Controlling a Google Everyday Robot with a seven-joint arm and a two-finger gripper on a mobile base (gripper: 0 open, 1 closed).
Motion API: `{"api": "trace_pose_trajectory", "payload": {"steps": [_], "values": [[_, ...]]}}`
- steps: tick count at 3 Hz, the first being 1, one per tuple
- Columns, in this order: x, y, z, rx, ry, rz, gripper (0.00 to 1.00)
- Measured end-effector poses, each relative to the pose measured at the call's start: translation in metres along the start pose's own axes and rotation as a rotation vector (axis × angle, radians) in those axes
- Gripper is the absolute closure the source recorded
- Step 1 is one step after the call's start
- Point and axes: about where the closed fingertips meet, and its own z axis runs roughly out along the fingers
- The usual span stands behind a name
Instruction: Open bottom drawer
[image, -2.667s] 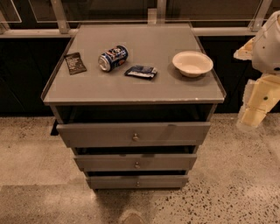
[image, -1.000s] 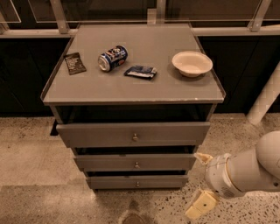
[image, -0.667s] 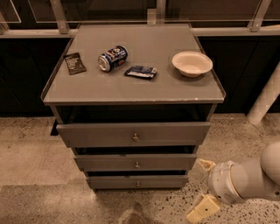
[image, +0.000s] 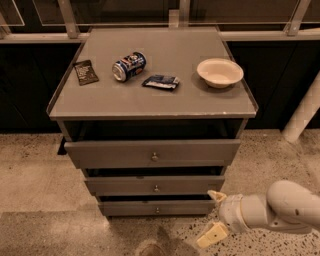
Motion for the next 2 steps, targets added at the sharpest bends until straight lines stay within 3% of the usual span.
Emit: {"api": "trace_pose_trajectory", "payload": {"steps": [1,2], "values": [[0.02,-0.023,0.05,-0.042,-0.006,0.022,0.0],[0.024,-0.02,0.06,-0.062,-0.01,0.033,0.19]]}}
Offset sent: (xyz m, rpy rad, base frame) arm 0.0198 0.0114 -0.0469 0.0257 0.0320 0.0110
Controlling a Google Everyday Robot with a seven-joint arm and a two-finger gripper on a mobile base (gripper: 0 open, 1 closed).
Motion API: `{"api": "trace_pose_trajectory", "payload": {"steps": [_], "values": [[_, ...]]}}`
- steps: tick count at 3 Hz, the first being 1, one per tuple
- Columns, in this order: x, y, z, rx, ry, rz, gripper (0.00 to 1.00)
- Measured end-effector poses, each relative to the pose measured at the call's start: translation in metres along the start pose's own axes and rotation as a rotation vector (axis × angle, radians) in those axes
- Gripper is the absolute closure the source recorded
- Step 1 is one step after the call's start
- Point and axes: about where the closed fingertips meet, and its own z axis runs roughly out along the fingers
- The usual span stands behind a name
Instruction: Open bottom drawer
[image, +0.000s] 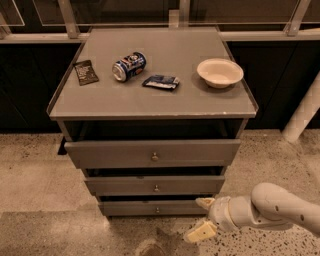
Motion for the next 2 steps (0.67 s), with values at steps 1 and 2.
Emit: {"api": "trace_pose_trajectory", "payload": {"steps": [1,2], "values": [[0.0,0.0,0.0,0.0,0.0,0.0,0.42],[0.0,0.0,0.0,0.0,0.0,0.0,0.65]]}}
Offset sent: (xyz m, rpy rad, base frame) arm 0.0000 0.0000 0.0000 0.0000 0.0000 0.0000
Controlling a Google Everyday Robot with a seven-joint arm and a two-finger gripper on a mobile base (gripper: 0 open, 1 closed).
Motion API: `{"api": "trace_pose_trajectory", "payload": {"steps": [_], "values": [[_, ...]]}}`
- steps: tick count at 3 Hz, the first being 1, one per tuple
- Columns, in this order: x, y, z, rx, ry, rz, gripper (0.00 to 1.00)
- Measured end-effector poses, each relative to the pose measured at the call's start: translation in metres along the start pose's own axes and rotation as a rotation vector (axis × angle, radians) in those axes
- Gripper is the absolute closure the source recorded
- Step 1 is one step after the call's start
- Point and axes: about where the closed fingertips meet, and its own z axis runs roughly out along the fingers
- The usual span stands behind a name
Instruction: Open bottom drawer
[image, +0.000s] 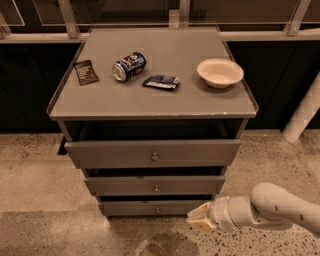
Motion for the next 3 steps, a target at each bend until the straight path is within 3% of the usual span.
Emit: {"api": "trace_pose_trajectory", "payload": {"steps": [1,2,3], "values": [[0.0,0.0,0.0,0.0,0.0,0.0,0.88],[0.002,-0.002,0.006,0.021,-0.023,0.008,1.0],[0.012,0.0,0.029,0.076,-0.125,0.006,1.0]]}}
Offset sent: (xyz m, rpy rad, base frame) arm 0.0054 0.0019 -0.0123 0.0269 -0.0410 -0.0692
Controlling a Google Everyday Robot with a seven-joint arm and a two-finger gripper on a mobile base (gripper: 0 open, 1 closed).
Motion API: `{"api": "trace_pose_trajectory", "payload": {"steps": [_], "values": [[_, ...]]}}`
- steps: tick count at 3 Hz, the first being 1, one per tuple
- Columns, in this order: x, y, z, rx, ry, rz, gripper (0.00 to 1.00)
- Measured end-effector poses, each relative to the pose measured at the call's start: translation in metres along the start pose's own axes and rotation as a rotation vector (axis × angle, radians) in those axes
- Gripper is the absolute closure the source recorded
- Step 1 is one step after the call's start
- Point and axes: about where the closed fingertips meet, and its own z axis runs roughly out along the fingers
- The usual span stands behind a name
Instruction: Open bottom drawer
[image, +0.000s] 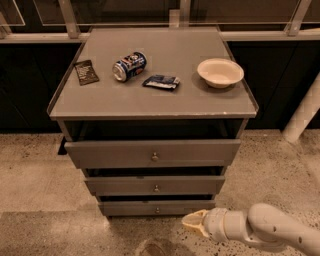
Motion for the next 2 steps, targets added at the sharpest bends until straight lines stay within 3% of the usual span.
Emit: {"api": "trace_pose_trajectory", "payload": {"steps": [1,2], "values": [[0.012,-0.015,0.028,0.12,-0.095,-0.029,1.0],[0.027,-0.052,0.049,0.258,-0.114,-0.018,1.0]]}}
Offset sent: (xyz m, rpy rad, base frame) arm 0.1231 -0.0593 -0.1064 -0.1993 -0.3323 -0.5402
